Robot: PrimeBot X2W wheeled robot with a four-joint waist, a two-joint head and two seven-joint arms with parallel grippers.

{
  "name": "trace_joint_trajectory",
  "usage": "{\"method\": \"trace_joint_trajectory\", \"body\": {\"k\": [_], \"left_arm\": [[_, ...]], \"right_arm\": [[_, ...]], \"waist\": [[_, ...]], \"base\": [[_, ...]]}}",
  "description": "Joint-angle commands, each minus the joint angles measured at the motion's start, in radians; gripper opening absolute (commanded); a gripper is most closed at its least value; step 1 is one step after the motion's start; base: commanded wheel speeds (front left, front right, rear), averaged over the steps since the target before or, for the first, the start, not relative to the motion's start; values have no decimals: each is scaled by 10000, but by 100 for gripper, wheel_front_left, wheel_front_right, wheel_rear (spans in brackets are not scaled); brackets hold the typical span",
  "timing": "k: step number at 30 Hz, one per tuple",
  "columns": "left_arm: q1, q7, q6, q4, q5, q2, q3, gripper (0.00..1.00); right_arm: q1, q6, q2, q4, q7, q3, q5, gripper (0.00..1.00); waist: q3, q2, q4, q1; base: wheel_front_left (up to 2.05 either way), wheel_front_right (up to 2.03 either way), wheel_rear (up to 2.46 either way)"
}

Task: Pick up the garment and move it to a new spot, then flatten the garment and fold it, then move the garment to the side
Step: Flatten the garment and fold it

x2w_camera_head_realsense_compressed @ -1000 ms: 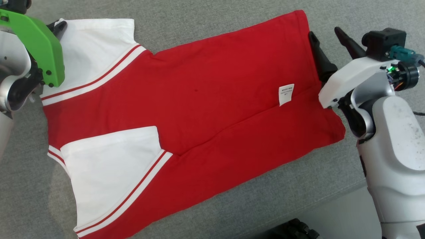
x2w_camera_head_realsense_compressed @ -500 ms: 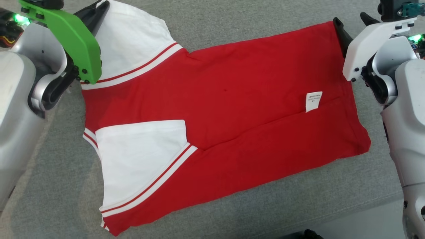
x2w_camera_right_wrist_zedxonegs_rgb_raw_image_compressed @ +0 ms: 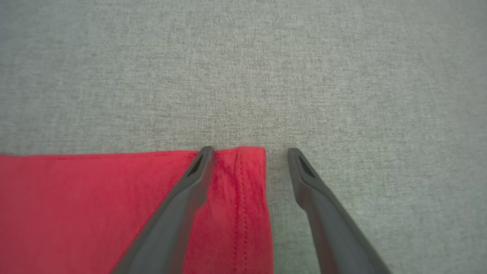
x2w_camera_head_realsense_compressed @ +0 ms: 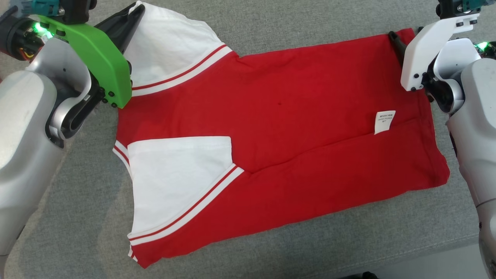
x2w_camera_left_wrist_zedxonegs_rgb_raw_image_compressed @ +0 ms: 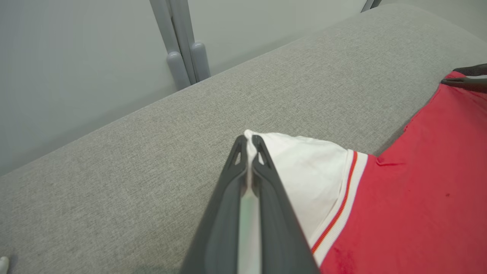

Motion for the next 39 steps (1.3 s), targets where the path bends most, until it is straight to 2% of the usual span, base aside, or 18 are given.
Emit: {"method": "trace_joint_trajectory", "body": {"k": [1, 5, 11, 18, 22, 29, 35, 39], "left_arm": [[146, -75, -22, -34, -48, 25, -20, 0], [166, -240, -23, -90, -93, 114, -53, 0], [426, -692, -27, -281, -262, 166, -128, 0], [1373, -1534, 2, -924, -470, 327, -152, 0], [2284, -1907, 211, -1474, -532, 461, -242, 0], [4215, -2839, 852, -2345, -898, 547, -184, 0], [5928, -3586, 1275, -2775, -1323, 512, -230, 0], [6792, -3952, 1371, -2767, -1596, 346, -357, 0]], "right_arm": [[135, 3, 40, 221, 140, 158, 121, 0], [115, -2, -26, 155, -362, 250, 398, 0], [226, -2, -65, 199, -1664, 286, 526, 0], [868, -2, -182, 30, -2779, 522, 915, 0], [1600, -2, -369, -288, -3119, 481, 1290, 0], [3260, -2, -602, -1115, -3657, -46, 1621, 0], [4843, -2, -484, -2165, -3744, -511, 1323, 0], [5737, -2, -203, -2694, -3617, -929, 1099, 0]], "waist": [[-21, 0, 2, 0], [-109, 0, -12, 0], [-528, 0, 24, 0], [-1341, 0, 163, 0], [-1871, 0, 284, 0], [-2830, 0, 526, 0], [-3331, 0, 627, 0], [-3466, 0, 640, 0]], "base": [[0, 0, 0], [0, 0, 0], [0, 0, 0], [0, 0, 0], [0, 0, 0], [0, 0, 0], [0, 0, 0], [0, 0, 0]]}}
